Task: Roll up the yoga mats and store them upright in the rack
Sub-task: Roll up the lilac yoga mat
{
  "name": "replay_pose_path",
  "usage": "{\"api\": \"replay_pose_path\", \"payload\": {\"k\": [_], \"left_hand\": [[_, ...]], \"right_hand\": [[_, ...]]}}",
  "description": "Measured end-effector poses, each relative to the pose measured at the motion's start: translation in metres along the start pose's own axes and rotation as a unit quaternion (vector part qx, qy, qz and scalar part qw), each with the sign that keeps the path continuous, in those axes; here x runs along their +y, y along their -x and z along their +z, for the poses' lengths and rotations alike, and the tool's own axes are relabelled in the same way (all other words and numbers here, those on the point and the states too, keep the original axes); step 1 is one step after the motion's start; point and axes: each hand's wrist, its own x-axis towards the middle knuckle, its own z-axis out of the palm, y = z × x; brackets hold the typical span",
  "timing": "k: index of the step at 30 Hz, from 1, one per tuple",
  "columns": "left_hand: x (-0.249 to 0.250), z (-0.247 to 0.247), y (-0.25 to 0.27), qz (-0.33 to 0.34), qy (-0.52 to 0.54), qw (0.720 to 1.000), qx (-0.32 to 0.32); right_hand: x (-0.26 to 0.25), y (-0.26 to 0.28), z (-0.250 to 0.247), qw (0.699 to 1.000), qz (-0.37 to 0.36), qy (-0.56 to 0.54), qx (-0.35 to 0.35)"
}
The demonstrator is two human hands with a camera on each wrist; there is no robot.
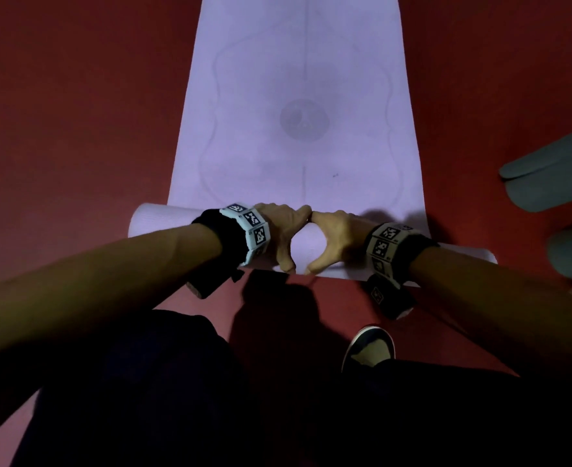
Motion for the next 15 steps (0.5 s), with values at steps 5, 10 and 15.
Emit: {"api": "replay_pose_path", "payload": {"k": [5,10,15], "left_hand": [[0.008,0.001,-0.004,0.006,-0.03,0.999,-0.019],[-0.011,-0.006,-0.006,-0.021,0.064,0.995,-0.068],[-0.007,-0.001,-0.002,-0.008,0.056,0.998,-0.039]], "right_hand": [[0.001,0.001,-0.007,0.998,-0.004,-0.039,-0.046],[-0.007,0.007,0.004,0.998,-0.042,0.056,0.005],[-0.003,0.009,0.004,0.997,-0.024,0.062,0.034]]}}
